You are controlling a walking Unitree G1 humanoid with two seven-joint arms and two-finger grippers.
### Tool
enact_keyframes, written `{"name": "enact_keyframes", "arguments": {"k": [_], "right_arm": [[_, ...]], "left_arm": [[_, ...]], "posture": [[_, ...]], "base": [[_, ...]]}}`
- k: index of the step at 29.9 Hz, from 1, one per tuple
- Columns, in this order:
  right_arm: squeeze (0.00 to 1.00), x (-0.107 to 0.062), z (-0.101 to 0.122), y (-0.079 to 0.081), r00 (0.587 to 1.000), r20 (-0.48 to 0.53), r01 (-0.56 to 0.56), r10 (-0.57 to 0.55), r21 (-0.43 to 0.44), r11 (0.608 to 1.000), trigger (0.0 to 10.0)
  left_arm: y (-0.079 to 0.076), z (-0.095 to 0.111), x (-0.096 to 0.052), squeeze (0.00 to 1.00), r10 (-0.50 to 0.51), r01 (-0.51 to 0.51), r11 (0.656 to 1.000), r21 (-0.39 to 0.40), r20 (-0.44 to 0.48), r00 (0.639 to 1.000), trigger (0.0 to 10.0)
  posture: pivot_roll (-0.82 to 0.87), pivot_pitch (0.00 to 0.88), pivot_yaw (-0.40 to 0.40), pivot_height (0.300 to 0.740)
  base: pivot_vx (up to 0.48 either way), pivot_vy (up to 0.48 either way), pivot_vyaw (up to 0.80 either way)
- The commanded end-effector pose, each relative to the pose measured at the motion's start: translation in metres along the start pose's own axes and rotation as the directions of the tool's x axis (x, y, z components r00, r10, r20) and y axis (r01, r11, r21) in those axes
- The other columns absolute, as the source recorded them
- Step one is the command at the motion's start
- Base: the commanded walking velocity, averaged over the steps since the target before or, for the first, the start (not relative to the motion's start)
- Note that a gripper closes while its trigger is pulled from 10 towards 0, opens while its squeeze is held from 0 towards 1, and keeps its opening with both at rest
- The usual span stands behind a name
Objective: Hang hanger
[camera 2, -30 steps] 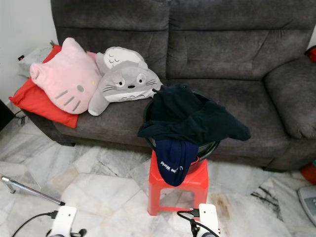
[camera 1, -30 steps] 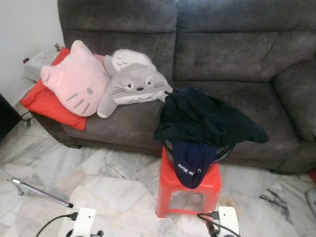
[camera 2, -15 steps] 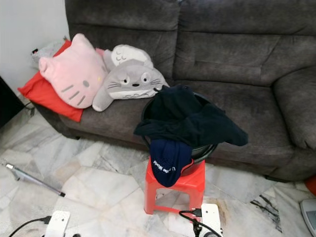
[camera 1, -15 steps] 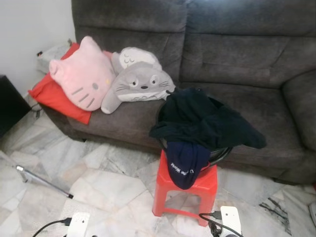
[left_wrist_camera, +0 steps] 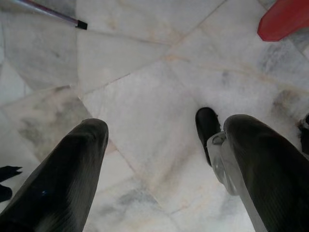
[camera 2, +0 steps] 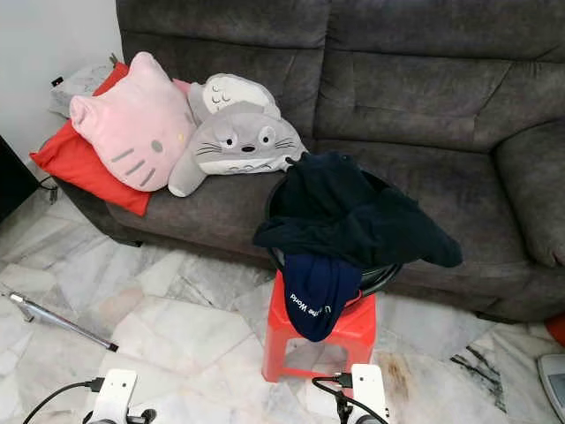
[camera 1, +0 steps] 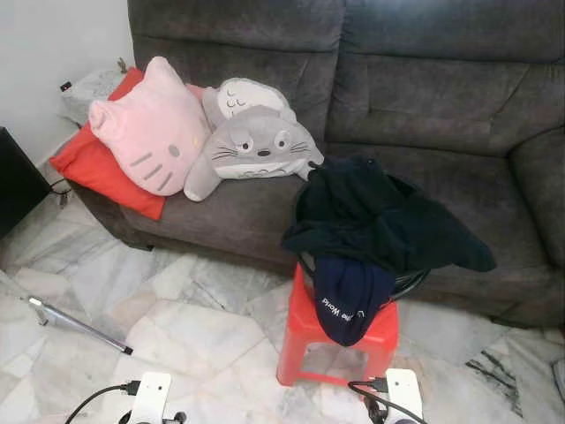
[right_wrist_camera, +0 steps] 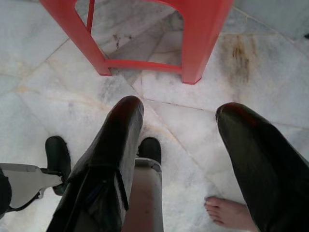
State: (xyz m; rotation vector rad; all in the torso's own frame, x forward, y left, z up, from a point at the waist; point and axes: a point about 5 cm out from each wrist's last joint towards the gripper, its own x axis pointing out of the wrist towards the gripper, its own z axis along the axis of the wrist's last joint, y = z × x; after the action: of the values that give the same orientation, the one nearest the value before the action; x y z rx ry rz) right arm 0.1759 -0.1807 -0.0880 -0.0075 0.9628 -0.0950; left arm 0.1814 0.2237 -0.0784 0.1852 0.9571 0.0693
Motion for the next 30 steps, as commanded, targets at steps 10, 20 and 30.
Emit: {"name": "enact_keyframes", "arguments": {"k": [10,20,30], "right_arm": [[0.00,-0.0005,-0.0028,0.0004,1.000,-0.007,0.002,-0.002,-0.007,1.000,10.0],[0.00,-0.0003,-0.0019,-0.0001,1.000,-0.007,0.000,0.000,-0.019,1.000,10.0],[0.00,-0.0001,-0.0019,0.0001,1.000,-0.015,0.000,0.000,-0.014,1.000,10.0]], "left_arm": [[0.0069,-0.0033,-0.0008,0.00,0.017,-0.017,1.000,0.015,-0.013,1.000,10.0],[0.0034,-0.0004,-0.0002,0.00,0.013,-0.013,1.000,0.014,-0.004,1.000,10.0],[0.0033,0.0019,0.0003,0.00,0.015,-0.015,1.000,0.013,-0.001,1.000,10.0]], "posture": [[-0.08,0.034,0.045,0.740],[-0.08,0.040,0.043,0.740],[-0.08,0.046,0.043,0.740]], "base": [[0.000,0.000,-0.57],[0.000,0.000,0.00],[0.000,0.000,-0.55]]}}
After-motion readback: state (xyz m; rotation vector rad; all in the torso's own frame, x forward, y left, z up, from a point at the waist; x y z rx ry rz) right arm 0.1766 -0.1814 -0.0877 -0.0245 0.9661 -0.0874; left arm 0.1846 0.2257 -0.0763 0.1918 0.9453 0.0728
